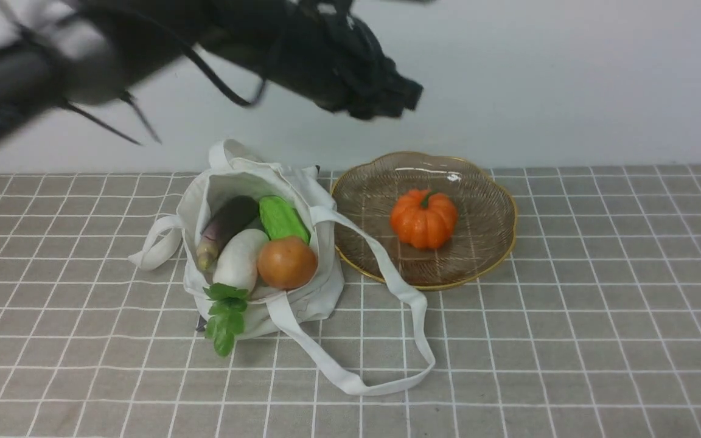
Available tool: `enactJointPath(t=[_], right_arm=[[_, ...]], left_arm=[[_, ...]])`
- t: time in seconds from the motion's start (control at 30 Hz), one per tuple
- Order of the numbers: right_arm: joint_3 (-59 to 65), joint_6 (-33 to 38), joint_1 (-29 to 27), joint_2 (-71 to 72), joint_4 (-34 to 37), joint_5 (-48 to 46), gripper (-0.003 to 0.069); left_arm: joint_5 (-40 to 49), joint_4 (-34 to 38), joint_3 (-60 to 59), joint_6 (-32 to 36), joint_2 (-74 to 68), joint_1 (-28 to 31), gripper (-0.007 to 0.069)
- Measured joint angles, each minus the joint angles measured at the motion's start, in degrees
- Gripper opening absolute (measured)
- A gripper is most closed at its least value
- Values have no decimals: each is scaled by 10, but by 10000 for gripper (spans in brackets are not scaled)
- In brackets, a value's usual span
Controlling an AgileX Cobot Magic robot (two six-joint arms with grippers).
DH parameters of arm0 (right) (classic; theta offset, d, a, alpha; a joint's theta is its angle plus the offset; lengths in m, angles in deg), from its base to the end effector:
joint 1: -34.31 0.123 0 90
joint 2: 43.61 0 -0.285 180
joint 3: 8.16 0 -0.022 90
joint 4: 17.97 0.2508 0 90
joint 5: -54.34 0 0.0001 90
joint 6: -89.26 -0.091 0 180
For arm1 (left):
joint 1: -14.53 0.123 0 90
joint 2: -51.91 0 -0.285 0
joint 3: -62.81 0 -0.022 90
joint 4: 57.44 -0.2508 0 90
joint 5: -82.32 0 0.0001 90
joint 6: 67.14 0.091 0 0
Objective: Take vegetables from bag on grey coffee tablecloth place on plate.
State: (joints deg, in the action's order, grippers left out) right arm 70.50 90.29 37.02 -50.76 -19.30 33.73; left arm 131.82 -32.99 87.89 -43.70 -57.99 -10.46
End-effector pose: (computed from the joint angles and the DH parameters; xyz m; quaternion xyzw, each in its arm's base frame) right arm 0.0530 0.0018 0.1729 -0.0324 0.8002 -0.0010 0.5989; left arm 0.3588 -0.1989 0.3781 0.3108 0.8478 -0.2069 0.3766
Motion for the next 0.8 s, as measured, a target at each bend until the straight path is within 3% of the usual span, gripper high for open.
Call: enactJointPath(t=[0.27, 0.57, 0.8], right_arm=[[0, 0, 0, 0, 0, 0, -15], [0, 0, 0, 0, 0, 0, -15], [0, 0, 0, 0, 0, 0, -15]], left_arm=[[208, -103, 0, -23, 170, 2, -5], [225, -220, -104, -135, 351, 2, -5], [225, -208, -374, -226, 574, 2, -5]])
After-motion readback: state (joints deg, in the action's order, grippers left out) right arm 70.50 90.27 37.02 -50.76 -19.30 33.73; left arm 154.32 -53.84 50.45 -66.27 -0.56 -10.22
